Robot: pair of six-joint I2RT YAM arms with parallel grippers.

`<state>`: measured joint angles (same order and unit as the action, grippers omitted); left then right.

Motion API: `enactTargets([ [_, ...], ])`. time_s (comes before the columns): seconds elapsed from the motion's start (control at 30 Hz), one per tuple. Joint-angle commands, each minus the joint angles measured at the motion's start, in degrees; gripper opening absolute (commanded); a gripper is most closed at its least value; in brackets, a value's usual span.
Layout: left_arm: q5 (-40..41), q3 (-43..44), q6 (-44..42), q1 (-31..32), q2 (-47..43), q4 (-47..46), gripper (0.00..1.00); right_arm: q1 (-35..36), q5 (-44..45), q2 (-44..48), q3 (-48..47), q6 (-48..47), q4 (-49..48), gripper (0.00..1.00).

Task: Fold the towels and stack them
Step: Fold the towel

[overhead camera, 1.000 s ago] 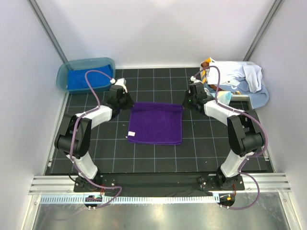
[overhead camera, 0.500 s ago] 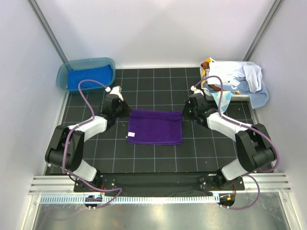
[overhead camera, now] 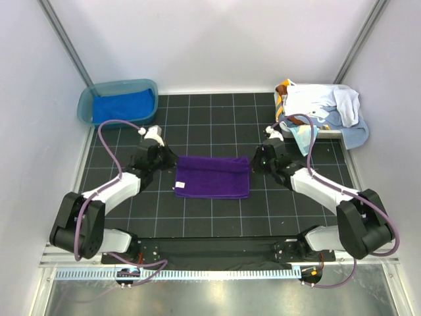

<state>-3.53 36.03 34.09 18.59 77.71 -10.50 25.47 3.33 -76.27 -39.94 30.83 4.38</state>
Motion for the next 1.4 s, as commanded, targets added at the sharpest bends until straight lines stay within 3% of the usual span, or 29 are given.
enactTargets([
  [0.0, 2.0, -2.0, 1.1, 0.7, -3.7, -1.7, 0.0, 0.7, 2.5, 3.3, 0.9, 1.4, -0.3, 0.07],
  [0.93, 4.9, -11.9, 3.9, 3.4, -16.4, 3.8, 0.0, 5.4, 5.4, 11.9, 8.1, 5.6, 2.3, 0.06],
  [1.37, 4.8, -15.3, 5.9, 4.8, -16.6, 3.2, 0.0, 6.6, 5.2, 12.9, 11.3, 7.0, 1.9, 0.07],
])
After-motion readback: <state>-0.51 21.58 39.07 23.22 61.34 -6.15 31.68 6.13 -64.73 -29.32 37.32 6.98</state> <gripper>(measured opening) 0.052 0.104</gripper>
